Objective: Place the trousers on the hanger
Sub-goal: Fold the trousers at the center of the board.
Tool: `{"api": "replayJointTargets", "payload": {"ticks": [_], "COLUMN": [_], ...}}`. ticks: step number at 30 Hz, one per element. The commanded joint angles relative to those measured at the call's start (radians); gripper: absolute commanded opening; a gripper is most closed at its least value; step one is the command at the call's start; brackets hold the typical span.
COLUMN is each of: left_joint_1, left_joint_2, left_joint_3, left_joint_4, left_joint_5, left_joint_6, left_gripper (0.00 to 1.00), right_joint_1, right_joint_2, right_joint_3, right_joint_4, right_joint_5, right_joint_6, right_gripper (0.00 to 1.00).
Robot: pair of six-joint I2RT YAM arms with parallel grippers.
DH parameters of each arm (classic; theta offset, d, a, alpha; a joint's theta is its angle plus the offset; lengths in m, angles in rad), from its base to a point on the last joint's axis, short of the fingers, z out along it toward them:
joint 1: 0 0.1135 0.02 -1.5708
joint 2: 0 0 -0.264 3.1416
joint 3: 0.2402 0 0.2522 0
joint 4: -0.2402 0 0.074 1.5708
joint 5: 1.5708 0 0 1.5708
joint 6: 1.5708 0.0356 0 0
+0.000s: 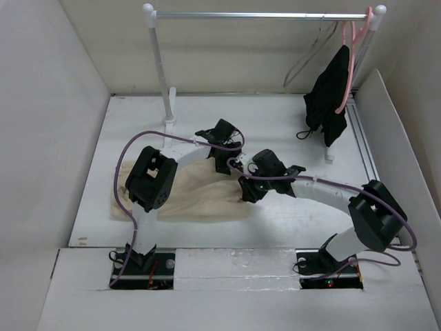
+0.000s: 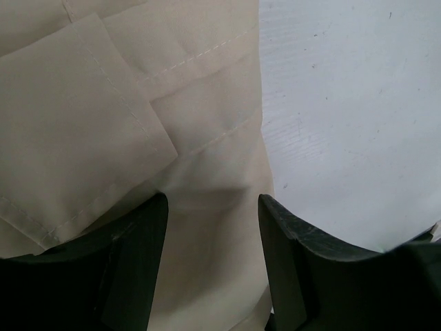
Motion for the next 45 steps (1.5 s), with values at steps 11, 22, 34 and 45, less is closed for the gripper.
{"api": "replayJointTargets", "payload": {"ticks": [11,22,34,45], "left_joint_1": [0.001,0.01,0.01,-0.012], "left_joint_2": [0.026,0.063,0.069,-0.119], "left_joint_3": [0.024,0.047,0.093,0.154], "left_joint_4": [0.011,0.017,-0.028,-0.102], "left_joint_5": [-0.037,-0.042,-0.075,0.023], "left_joint_6": [-0.006,-0.012,0.007,0.037], "left_gripper": [0.5,0.5,0.5,0.58], "right_joint_1": [0.022,0.088,0.142,0.093], "right_joint_2": [-0.072,-0.167,-0.096,-0.28], "right_joint_3": [-0.04,-0.201,-0.22,0.007], "right_joint_4": [0.025,-0.038,-0.046,-0.305], "right_joint_5": [0.072,0.072,0.141,0.158], "right_joint_6": [-0.012,0.012,0.083,0.006], "right_gripper": [0.0,0.0,0.0,0.46]}}
